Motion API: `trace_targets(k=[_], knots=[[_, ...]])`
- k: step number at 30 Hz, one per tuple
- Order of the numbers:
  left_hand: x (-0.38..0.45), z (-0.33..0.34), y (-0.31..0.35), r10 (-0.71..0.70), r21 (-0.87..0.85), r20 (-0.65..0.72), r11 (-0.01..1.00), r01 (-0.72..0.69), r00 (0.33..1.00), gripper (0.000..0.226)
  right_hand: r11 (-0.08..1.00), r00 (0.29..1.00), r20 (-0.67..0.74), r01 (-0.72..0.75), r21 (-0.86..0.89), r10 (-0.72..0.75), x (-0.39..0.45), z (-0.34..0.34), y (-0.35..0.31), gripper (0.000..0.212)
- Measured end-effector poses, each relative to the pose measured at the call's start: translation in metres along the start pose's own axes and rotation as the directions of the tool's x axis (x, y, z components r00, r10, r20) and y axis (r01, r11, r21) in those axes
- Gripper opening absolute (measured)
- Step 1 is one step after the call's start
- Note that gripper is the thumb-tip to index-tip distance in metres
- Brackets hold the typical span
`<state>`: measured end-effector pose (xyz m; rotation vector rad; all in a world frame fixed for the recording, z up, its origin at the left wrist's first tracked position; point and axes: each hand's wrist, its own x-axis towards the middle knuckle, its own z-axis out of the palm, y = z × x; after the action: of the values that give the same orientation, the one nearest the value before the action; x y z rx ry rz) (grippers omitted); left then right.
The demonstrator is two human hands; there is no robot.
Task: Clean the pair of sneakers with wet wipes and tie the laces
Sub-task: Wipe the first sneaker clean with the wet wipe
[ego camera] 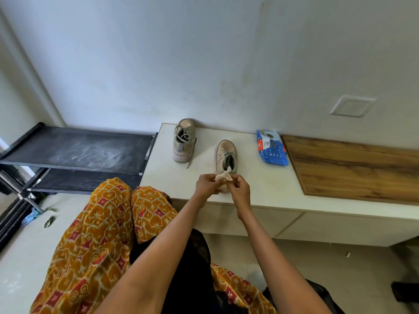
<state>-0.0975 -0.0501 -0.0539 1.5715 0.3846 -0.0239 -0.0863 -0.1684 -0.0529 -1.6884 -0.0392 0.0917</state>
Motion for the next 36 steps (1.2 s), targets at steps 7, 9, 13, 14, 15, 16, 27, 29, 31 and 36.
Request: trace_targets(k=[7, 9, 13, 14, 15, 16, 27, 29, 31, 36], knots=[[0.032, -0.020, -0.009, -0.151, -0.039, -0.475, 0.988, 0.151, 0.867, 0.023, 0.892, 0.962, -0.251, -0.020, -0.452, -0.105, 0.027, 0.014, 0.001, 0.044], [0.051, -0.024, -0.009, -0.167, -0.051, -0.514, 0.985, 0.165, 0.841, 0.021, 0.833, 0.976, -0.170, 0.016, -0.553, -0.132, 0.034, 0.012, 0.009, 0.050], [0.101, -0.021, 0.000, -0.135, -0.019, -0.575, 0.988, 0.152, 0.807, 0.021, 0.742, 0.953, -0.152, 0.098, -0.663, -0.262, 0.048, 0.002, 0.020, 0.046], [0.115, -0.017, 0.003, -0.127, -0.016, -0.580, 0.989, 0.144, 0.804, 0.018, 0.746, 0.950, -0.164, 0.095, -0.659, -0.267, 0.054, 0.000, 0.021, 0.046], [0.127, -0.015, 0.006, -0.112, -0.009, -0.582, 0.991, 0.132, 0.805, 0.014, 0.757, 0.951, -0.166, 0.096, -0.646, -0.262, 0.059, -0.002, 0.021, 0.046], [0.140, -0.012, 0.009, -0.100, 0.000, -0.579, 0.992, 0.123, 0.809, 0.011, 0.768, 0.954, -0.162, 0.095, -0.634, -0.252, 0.066, -0.004, 0.021, 0.046], [0.249, -0.003, 0.036, 0.008, 0.135, -0.576, 0.987, 0.085, 0.818, 0.016, 0.816, 0.954, -0.174, 0.106, -0.568, -0.245, 0.118, -0.015, 0.019, 0.029], [0.261, -0.002, 0.034, -0.012, 0.160, -0.517, 0.981, 0.110, 0.856, 0.018, 0.817, 0.952, -0.160, 0.131, -0.561, -0.263, 0.120, -0.018, 0.024, 0.027], [0.264, 0.002, 0.028, -0.035, 0.159, -0.436, 0.980, 0.116, 0.899, 0.013, 0.811, 0.950, -0.130, 0.167, -0.561, -0.285, 0.123, -0.020, 0.026, 0.027], [0.238, 0.015, 0.010, 0.096, 0.197, -0.368, 0.980, -0.023, 0.925, 0.027, 0.778, 0.949, -0.085, 0.197, -0.596, -0.305, 0.135, -0.021, 0.026, 0.022]])
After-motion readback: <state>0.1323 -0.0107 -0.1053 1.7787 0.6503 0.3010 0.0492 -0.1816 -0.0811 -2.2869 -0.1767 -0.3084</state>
